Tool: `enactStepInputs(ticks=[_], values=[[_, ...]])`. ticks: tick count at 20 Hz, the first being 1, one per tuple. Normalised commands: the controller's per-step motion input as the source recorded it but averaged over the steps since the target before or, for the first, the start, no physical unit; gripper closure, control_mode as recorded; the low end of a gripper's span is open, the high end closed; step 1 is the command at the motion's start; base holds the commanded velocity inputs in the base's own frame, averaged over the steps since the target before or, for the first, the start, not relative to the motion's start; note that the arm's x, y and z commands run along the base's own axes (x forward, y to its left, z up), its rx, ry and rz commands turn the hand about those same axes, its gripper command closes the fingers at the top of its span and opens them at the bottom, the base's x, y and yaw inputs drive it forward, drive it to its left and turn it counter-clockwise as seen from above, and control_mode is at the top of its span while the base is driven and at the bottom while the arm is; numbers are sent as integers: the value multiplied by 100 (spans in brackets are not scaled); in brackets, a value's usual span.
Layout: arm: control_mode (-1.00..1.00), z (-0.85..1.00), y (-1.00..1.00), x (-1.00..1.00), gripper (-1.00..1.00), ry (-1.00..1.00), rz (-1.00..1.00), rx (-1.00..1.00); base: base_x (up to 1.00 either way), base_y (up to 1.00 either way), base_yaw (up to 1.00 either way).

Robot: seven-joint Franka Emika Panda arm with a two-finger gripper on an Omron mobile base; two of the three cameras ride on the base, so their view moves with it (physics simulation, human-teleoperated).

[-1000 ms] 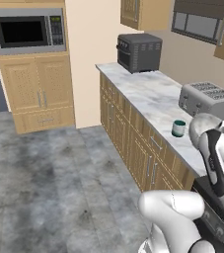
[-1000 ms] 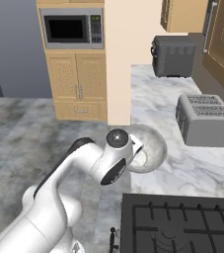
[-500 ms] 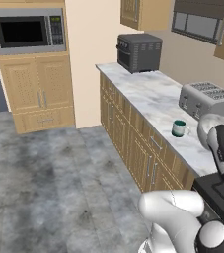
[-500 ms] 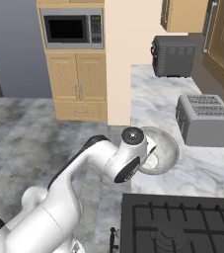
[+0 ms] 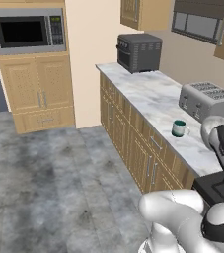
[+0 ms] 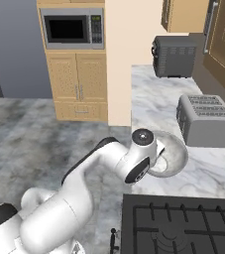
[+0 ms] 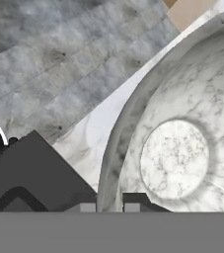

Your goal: Clear the mugs and bowl far away from the sink.

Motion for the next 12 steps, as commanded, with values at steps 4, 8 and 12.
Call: enactStepInputs(ticks=[4,8,12], values=[[-100,-15,-19,41,100,14,0,-8,0,0,0],[-100,-20,-19,36,100,8,0,-6,0,0,0],[-100,-12,-18,19,100,0,0,0,0,0,0]])
